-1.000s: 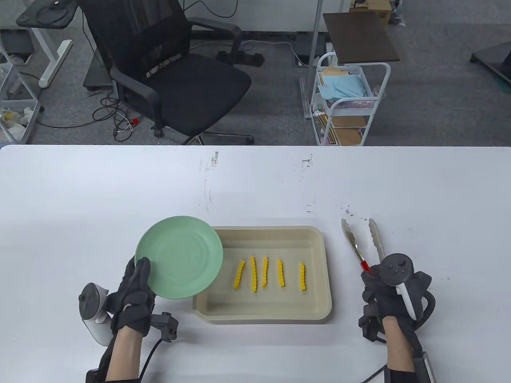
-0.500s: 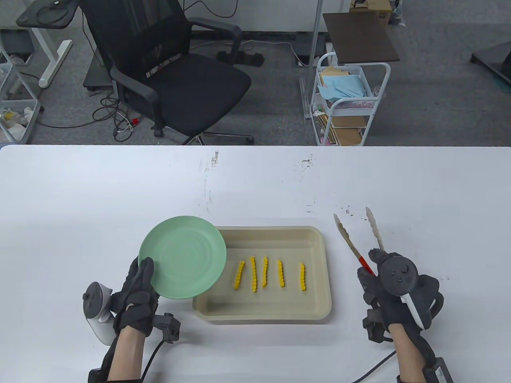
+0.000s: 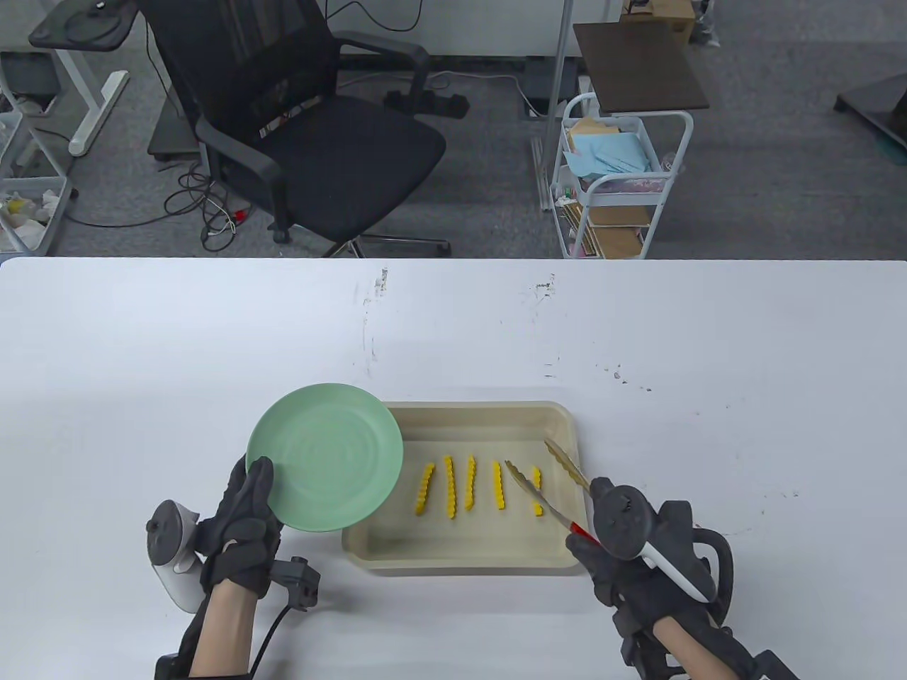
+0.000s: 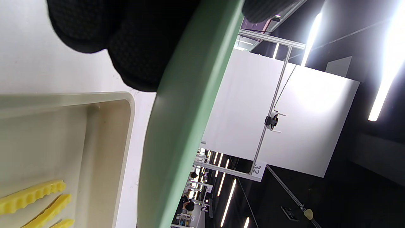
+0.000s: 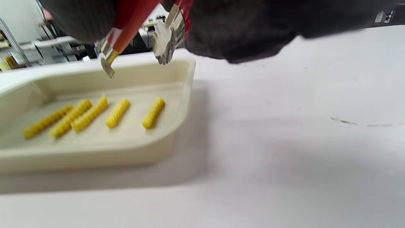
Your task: Hold plate and receive fries gripped by tongs from baking tray
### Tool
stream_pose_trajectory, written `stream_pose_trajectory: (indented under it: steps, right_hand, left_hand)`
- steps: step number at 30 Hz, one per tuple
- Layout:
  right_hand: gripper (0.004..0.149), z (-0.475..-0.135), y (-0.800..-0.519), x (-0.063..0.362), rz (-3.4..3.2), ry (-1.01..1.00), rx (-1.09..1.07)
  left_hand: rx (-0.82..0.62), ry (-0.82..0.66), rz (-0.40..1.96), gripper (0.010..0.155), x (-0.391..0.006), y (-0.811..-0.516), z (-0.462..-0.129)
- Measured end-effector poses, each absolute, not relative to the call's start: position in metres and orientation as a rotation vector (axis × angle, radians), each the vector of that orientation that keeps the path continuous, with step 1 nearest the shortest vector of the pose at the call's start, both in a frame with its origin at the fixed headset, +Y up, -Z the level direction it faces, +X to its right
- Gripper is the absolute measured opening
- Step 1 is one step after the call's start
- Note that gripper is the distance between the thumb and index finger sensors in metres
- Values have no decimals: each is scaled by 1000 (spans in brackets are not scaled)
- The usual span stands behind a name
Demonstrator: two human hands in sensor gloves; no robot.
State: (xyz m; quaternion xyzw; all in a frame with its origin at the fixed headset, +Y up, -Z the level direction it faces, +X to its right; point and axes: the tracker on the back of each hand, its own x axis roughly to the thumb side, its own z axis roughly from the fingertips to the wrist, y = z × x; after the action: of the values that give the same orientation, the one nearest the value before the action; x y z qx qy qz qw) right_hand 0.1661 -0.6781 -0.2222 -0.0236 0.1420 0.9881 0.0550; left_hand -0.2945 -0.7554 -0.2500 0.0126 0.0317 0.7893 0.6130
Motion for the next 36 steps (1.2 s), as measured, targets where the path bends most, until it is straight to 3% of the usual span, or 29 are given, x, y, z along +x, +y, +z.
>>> stream_pose_trajectory:
  steps: [12, 29, 36]
  right_hand:
    - [71, -232, -698, 148, 3089, 611, -97]
    - [55, -244, -699, 169, 2977, 447, -126]
    - [55, -254, -675, 182, 2732, 343, -141]
  left_hand:
    - [24, 75, 1813, 60, -295, -756, -250]
    - [14, 69, 1808, 60, -294, -756, -250]
    - [5, 68, 1805, 61, -293, -757, -250]
